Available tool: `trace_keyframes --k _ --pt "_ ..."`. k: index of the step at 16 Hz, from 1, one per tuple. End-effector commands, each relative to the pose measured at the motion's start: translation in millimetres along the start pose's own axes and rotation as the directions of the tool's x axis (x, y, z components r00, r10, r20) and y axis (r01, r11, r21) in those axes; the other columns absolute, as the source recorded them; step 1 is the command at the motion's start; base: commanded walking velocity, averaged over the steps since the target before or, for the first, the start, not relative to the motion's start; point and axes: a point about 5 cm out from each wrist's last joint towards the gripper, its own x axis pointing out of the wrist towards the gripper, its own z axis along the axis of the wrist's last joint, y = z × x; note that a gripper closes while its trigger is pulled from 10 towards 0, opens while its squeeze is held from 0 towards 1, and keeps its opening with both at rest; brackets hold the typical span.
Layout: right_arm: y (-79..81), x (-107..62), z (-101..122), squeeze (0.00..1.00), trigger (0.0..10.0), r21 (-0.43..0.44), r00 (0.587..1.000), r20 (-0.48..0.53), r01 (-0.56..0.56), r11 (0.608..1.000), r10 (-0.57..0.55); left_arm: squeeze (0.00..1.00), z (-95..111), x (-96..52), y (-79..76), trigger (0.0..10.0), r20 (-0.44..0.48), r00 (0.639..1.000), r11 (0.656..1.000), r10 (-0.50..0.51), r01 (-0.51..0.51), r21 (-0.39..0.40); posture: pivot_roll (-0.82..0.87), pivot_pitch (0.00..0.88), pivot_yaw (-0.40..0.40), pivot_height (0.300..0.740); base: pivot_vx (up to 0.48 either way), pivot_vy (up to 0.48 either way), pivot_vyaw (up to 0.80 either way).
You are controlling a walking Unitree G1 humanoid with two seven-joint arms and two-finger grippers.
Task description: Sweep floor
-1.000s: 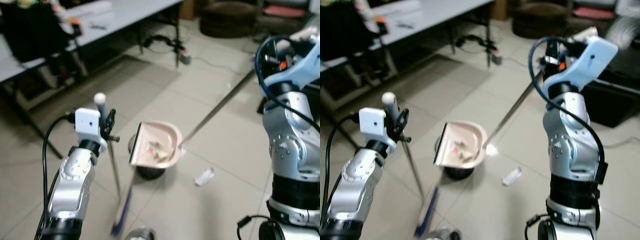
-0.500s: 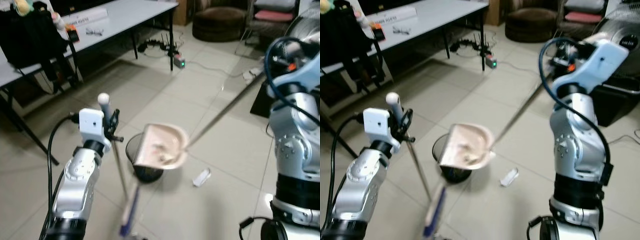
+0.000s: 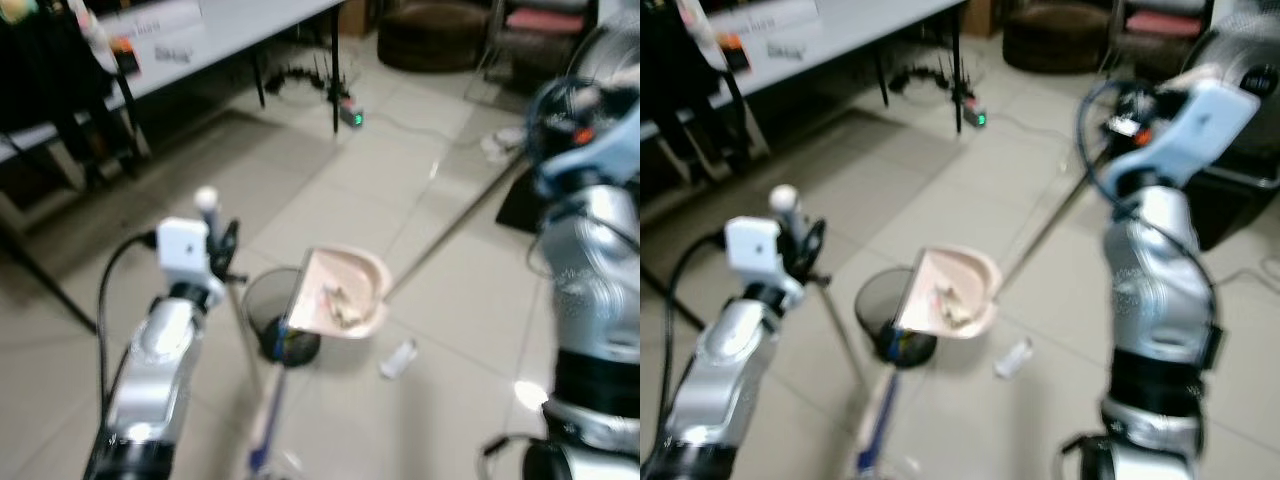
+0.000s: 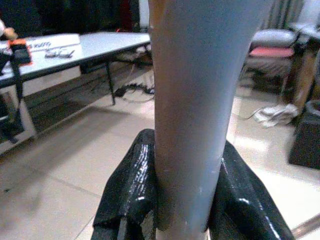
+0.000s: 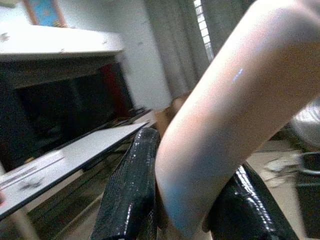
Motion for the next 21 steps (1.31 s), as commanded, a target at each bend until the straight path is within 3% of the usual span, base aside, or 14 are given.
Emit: trace_keyframes --k 1,9,14,18,21 --pt "1.2 3.7 9 0.0 10.0 0.031 0.999 0.034 -0.011 0.999 0.01 0.0 8 1.6 -0.1 10.0 0.033 0.999 1.0 0.005 -0.005 0.014 -0.07 0.014 0.033 0.74 0.439 0.0 0.0" --pt "-4.6 6.2 8 0.0 10.0 0.056 0.999 0.035 0.029 0.998 -0.031 0.0 5 0.9 0.8 10.0 0.026 1.0 1.0 0.017 -0.017 0.007 -0.07 0.015 0.029 0.74 0.436 0.0 0.0" --pt "-6.5 6.9 8 0.0 10.0 0.059 0.999 0.033 0.038 0.998 -0.04 0.0 -4 -5.8 6.4 10.0 -0.011 1.0 0.998 0.004 -0.003 0.056 -0.07 0.018 0.027 0.74 0.438 0.0 0.0" --pt "-9.0 6.8 8 0.0 10.0 0.072 0.998 0.034 0.052 0.996 -0.055 0.0 -6 -8.0 8.1 10.0 -0.022 1.0 0.999 -0.003 0.004 0.051 -0.07 0.018 0.03 0.74 0.42 0.0 0.0" --pt "-8.9 8.6 8 0.0 10.0 0.058 0.998 0.038 0.05 0.997 -0.052 0.0 -11 -10.1 9.4 10.0 -0.06 0.998 0.997 0.005 0.0 0.073 -0.07 0.018 0.033 0.74 0.0 0.0 0.0"
